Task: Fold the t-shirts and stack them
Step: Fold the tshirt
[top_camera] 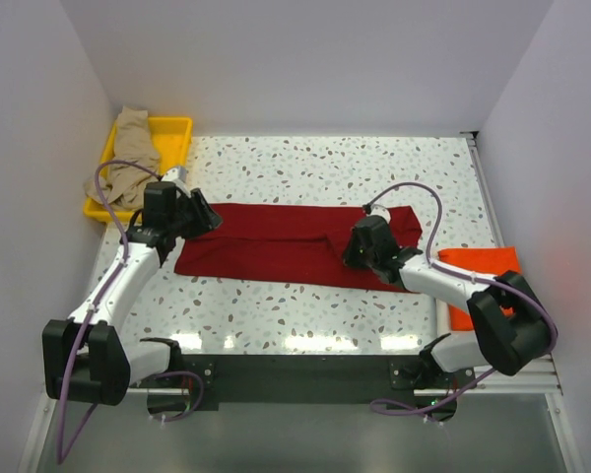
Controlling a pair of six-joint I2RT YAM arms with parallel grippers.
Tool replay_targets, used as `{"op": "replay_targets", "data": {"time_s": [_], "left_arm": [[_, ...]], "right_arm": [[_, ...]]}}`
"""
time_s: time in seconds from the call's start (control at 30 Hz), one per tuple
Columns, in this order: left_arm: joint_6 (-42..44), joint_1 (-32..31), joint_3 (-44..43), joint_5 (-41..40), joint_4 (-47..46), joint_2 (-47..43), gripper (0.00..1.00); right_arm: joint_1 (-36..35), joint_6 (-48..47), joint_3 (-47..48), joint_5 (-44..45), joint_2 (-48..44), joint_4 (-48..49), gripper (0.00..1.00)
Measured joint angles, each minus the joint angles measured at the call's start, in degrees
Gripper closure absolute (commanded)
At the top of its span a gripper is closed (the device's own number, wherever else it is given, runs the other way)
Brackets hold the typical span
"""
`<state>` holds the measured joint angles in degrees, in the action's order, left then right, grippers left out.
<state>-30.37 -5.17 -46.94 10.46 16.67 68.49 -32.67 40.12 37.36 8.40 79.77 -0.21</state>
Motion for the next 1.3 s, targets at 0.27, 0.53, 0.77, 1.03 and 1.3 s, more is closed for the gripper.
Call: {"op": "replay_targets", "data": {"time_s": [0.27, 0.53, 0.77, 1.03, 1.3], "left_arm": [[-0.1, 0.0, 1.4, 1.4, 0.1, 0.4, 0.49], [-0.3, -0.4, 1.9, 2.8, -0.1, 0.6, 0.49], [-0.3, -0.6, 1.9, 3.1, -0.3, 0.9, 0.49], [-0.3, -0.6, 1.9, 3.1, -0.3, 1.0, 0.49], [-0.3, -0.6, 1.9, 3.1, -0.3, 1.0, 0.49]], "right_arm": [[-2.3, -0.6, -0.2, 0.2, -0.4, 0.5, 0.7], [-1.4, -3.3, 3.5, 5.7, -5.3, -6.6, 0.59], [-0.8, -3.4, 4.7, 6.0, 0.9, -8.5, 0.58], [-0.8, -3.8, 4.7, 7.1, 4.1, -6.5, 0.58], [-0.8, -3.7, 4.7, 7.1, 8.1, -5.1, 0.62]]}}
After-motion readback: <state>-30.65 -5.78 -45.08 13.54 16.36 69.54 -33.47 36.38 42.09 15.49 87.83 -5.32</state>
